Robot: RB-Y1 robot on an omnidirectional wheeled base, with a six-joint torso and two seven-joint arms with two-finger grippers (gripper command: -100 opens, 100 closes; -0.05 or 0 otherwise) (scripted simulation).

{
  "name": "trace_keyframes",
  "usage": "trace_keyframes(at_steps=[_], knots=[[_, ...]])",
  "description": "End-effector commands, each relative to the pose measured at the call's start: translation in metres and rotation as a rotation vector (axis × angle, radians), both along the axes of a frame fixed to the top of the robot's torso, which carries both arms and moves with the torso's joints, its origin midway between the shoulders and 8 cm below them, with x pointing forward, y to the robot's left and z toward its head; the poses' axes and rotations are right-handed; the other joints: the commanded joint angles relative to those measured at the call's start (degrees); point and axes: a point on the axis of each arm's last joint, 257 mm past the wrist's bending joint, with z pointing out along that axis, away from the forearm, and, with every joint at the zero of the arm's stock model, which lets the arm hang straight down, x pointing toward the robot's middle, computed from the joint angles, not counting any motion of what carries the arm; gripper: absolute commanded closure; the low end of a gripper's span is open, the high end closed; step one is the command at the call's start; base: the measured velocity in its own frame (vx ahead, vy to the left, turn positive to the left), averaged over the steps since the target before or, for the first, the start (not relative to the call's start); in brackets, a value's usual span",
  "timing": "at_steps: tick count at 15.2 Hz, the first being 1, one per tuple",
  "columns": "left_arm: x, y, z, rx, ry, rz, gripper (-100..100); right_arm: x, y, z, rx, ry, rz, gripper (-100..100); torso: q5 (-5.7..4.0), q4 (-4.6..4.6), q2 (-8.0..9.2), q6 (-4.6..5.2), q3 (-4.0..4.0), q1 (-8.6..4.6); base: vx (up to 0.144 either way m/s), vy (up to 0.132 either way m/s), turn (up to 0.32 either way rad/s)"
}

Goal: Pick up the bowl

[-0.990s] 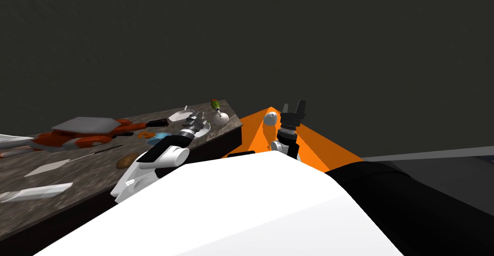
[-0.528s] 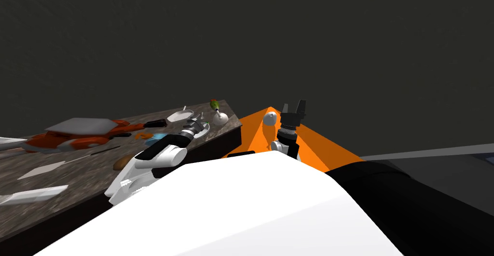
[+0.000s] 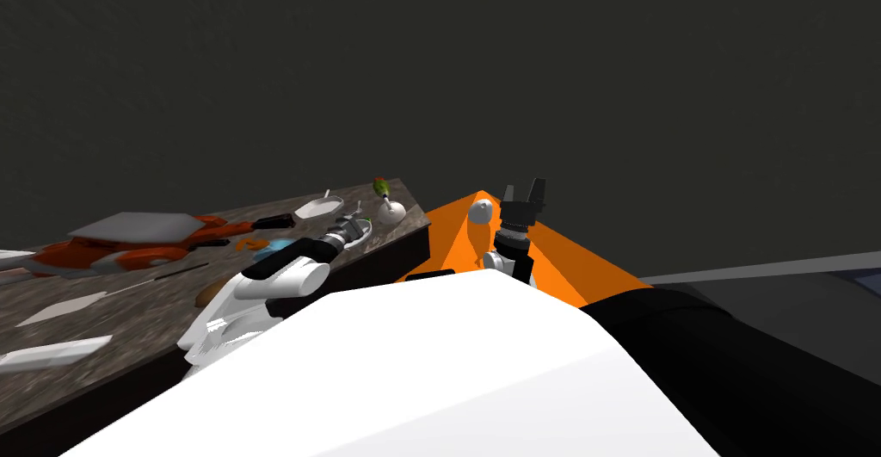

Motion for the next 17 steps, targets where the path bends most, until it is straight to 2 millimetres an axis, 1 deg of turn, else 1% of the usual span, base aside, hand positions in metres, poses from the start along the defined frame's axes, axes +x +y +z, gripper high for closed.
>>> trace_keyframes(at_steps=[1,5,6,8,17], knots=[[-0.003,0.004,-0.009,-0.011,0.047,0.011,-100,0.0,0.0,0.0,0.0,0.0,0.0,0,0.0,0.0,0.0,0.0,0.0,0.0,0.005,-0.01,-0.025],[-0.01,0.01,-0.025,-0.024,0.123,0.029,-100,0.0,0.0,0.0,0.0,0.0,0.0,0,0.0,0.0,-0.01,0.0,-0.01,-0.01,0.005,-0.009,-0.016],[-0.01,0.01,-0.025,-0.024,0.123,0.029,-100,0.0,0.0,0.0,0.0,0.0,0.0,0,0.0,0.0,-0.01,0.0,-0.01,0.0,0.0,0.0,0.0],[-0.014,0.015,-0.034,-0.039,0.173,0.044,-100,0.0,0.0,0.0,0.0,0.0,0.0,0,0.0,0.0,-0.01,0.0,-0.01,0.01,0.005,-0.006,-0.02],[-0.036,0.03,-0.063,-0.076,0.344,0.097,-100,0.0,0.0,0.0,0.0,0.0,0.0,0,0.01,-0.01,-0.03,0.0,-0.02,0.03,0.009,-0.003,-0.015]])
